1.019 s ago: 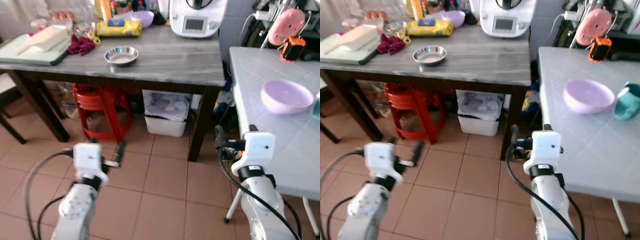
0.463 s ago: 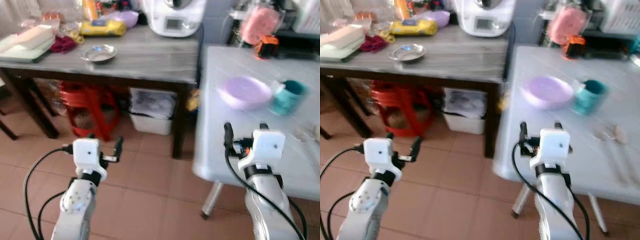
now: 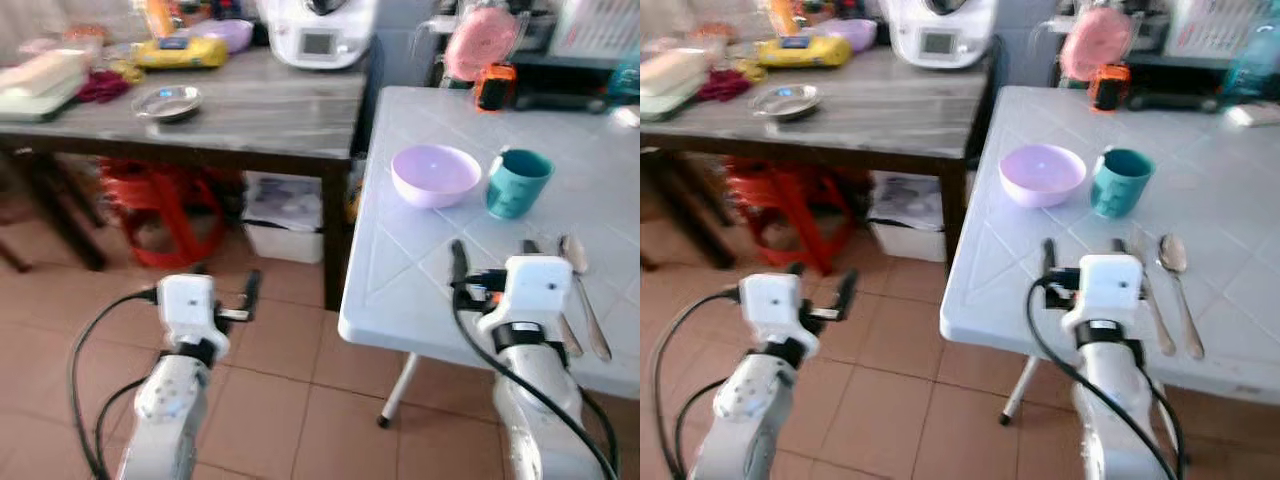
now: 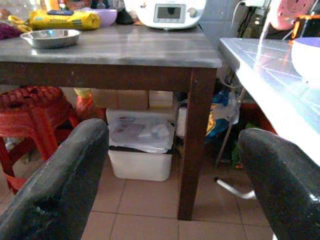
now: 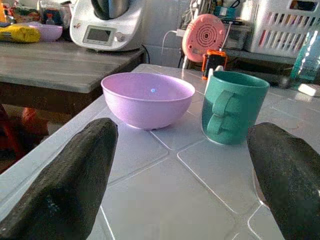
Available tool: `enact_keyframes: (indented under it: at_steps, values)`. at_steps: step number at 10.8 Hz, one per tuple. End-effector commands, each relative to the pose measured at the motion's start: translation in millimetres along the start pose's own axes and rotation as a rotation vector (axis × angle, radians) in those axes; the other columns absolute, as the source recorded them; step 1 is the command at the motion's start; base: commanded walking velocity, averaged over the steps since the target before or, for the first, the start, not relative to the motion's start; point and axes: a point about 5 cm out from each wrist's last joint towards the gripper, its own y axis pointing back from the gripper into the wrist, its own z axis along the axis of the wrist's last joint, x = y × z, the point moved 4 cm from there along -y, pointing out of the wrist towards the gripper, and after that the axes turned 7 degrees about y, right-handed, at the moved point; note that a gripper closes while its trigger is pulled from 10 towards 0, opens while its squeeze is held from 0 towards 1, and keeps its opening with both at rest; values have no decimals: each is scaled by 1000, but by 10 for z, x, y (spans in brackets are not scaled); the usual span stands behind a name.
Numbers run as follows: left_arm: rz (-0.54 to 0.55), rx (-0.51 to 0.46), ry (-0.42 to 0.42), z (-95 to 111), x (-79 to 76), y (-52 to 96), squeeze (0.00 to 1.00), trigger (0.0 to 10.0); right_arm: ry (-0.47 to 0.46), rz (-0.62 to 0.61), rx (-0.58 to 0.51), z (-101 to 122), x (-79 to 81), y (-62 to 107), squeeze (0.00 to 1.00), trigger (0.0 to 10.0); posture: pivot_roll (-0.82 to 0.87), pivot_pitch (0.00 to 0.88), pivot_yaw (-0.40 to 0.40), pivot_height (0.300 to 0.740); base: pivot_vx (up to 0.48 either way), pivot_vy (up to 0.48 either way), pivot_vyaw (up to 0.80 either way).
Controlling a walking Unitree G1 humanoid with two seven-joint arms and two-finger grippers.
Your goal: Setting the table
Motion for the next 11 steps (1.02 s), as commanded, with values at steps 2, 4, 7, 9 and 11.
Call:
enact_keyframes:
  at_steps: [2, 4, 7, 9, 11]
  values:
    - [-6, 1, -1, 13, 23, -2, 0, 10000, -3, 19, -15, 33, 54, -25, 0, 10000, -38, 87, 42, 740, 0, 0, 0]
    - [-61, -7, 20, 40, -60, -17, 0, 10000, -3, 19, -21, 42, 58, -43, 0, 10000, -38, 84, 45, 740, 0, 0, 0]
    - [-85, -4, 38, 31, -90, -17, 0, 10000, -12, 27, -19, 36, 78, -56, 0, 10000, -38, 83, 46, 740, 0, 0, -358]
    - [-67, 6, 37, 1, -66, -2, 0, 10000, -11, 35, -18, 31, 100, -58, 0, 10000, -36, 82, 45, 740, 0, 0, 0]
    - [-65, 6, 33, 1, -58, -4, 0, 10000, -12, 41, -17, 27, 121, -60, 0, 10000, -35, 82, 45, 740, 0, -156, 0]
